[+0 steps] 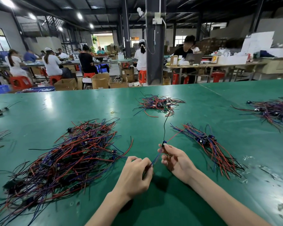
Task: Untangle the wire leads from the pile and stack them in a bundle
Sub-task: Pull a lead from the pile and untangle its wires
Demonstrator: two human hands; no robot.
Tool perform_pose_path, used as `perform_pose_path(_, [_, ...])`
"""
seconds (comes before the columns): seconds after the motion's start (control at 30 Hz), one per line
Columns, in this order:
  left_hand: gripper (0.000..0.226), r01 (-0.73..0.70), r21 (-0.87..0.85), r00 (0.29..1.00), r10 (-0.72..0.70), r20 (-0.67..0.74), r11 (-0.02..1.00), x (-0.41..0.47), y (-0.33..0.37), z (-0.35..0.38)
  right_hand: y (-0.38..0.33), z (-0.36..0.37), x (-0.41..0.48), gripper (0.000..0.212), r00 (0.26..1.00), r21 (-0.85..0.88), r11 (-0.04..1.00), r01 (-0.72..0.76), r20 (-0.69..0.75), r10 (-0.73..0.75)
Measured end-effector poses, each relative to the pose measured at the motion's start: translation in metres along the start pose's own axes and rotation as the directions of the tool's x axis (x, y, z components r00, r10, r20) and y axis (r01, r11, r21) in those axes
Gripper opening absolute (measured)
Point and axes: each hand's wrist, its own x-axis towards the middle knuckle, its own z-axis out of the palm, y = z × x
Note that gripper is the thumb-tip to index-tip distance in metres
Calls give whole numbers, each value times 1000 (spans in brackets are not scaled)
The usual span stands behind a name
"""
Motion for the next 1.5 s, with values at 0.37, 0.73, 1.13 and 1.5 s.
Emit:
perform_pose_path(0.37, [34,481,-668,873,-375,311,567,7,11,-5,0,0,-8,23,997,-144,988,63,42,-58])
perform_pose_path(0.73, [10,511,-795,827,-440,351,327,10,10,10,16,8,-10,17,994,-236,968,82,94,-61])
perform_pose_path(1.13, [14,523,-813,813,-437,384,258,7,9,14,11,-1,-3,6,998,-270,961,59,50,-47])
perform_pose_path(1.5, [22,615,-771,726,-501,471,166,30,4,19,-3,3,19,10,987,-422,906,-4,146,72])
